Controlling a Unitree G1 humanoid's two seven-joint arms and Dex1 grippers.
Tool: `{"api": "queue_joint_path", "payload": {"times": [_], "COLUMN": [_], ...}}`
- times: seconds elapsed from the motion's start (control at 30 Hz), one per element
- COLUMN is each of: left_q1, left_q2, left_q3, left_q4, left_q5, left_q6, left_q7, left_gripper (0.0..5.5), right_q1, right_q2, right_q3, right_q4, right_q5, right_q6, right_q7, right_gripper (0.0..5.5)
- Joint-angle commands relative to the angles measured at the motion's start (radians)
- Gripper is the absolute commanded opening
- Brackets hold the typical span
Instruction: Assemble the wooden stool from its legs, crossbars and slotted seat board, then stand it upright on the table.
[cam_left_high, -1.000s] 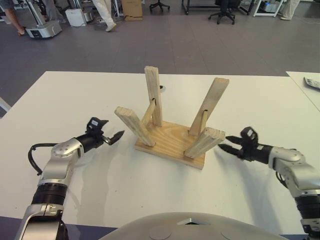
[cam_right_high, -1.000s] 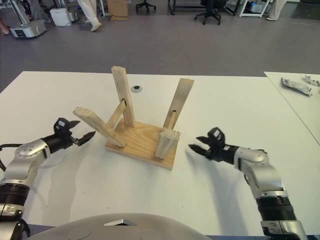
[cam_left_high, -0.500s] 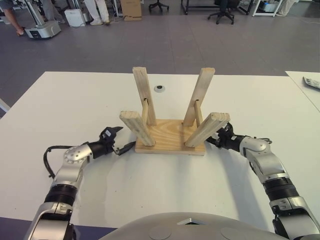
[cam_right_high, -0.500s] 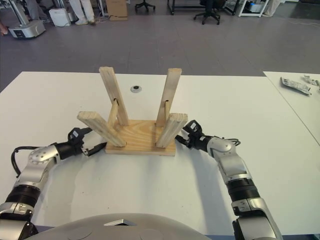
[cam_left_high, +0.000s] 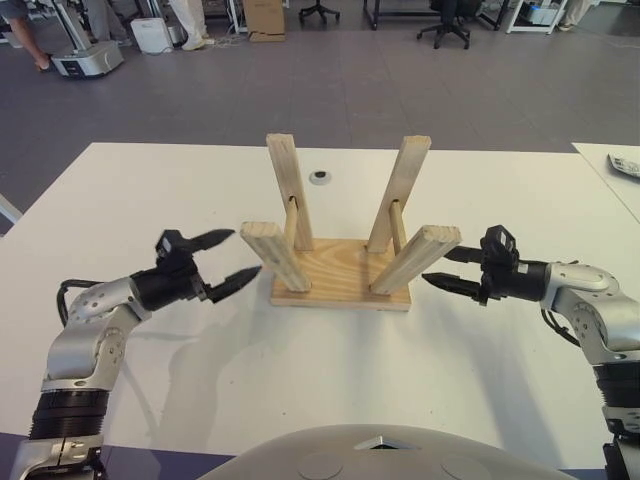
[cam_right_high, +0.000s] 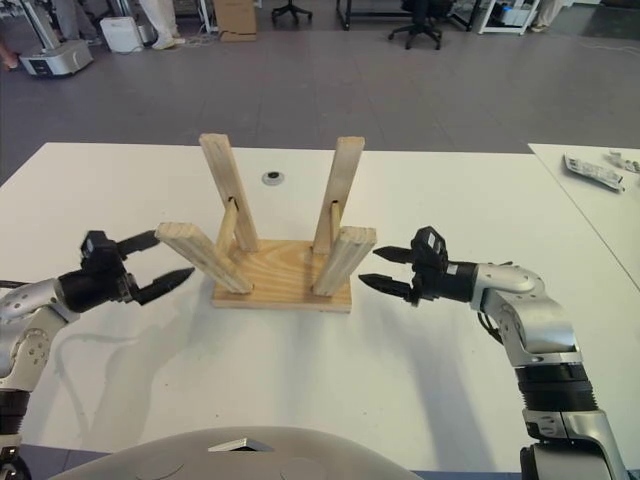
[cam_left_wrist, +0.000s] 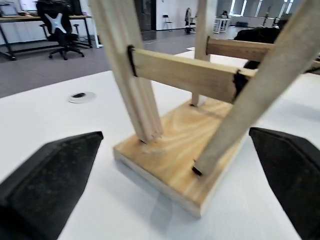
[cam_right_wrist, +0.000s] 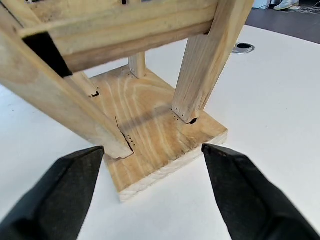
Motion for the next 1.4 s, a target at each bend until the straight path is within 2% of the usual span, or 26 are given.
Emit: {"api": "queue_joint_path", "payload": {"times": [0.03, 0.23, 0.4, 0.43, 0.67, 0.83, 1.13, 1.3, 1.37, 1.4], "left_q1": [-0.069, -0.231, -0.277, -0.287, -0.342, -0.356, -0.361, -0.346, -0.337, -0.345], "left_q2": [0.034, -0.056, -0.109, -0.122, -0.204, -0.235, -0.279, -0.27, -0.257, -0.246], "left_q3": [-0.078, -0.153, -0.197, -0.197, -0.177, -0.181, -0.166, -0.138, -0.124, -0.106], "left_q4": [0.104, 0.283, 0.379, 0.406, 0.566, 0.62, 0.638, 0.596, 0.485, 0.398], "left_q5": [0.105, 0.146, 0.184, 0.189, 0.2, 0.205, 0.189, 0.156, 0.09, 0.024], "left_q6": [-0.076, -0.144, -0.195, -0.209, -0.301, -0.341, -0.357, -0.292, -0.142, -0.005], "left_q7": [-0.102, -0.193, -0.234, -0.235, -0.245, -0.272, -0.288, -0.298, -0.298, -0.277], "left_gripper": [5.4, 5.4, 5.4, 5.26, 3.94, 3.19, 1.53, 1.47, 1.43, 1.41], "right_q1": [-0.034, -0.075, -0.108, -0.115, -0.132, -0.137, -0.148, -0.156, -0.183, -0.206], "right_q2": [-0.014, 0.048, 0.085, 0.095, 0.152, 0.182, 0.196, 0.195, 0.185, 0.171], "right_q3": [0.062, 0.142, 0.162, 0.163, 0.177, 0.187, 0.181, 0.154, 0.131, 0.118], "right_q4": [0.038, 0.056, 0.111, 0.125, 0.17, 0.204, 0.272, 0.252, 0.199, 0.159], "right_q5": [-0.053, -0.055, -0.07, -0.07, -0.062, -0.071, -0.073, -0.022, 0.039, 0.08], "right_q6": [-0.064, -0.099, -0.128, -0.134, -0.153, -0.173, -0.212, -0.155, -0.047, 0.031], "right_q7": [0.049, 0.107, 0.104, 0.102, 0.121, 0.126, 0.154, 0.168, 0.16, 0.155], "right_gripper": [3.67, 3.67, 3.67, 3.7, 2.23, 1.47, 1.4, 1.39, 1.39, 1.37]}}
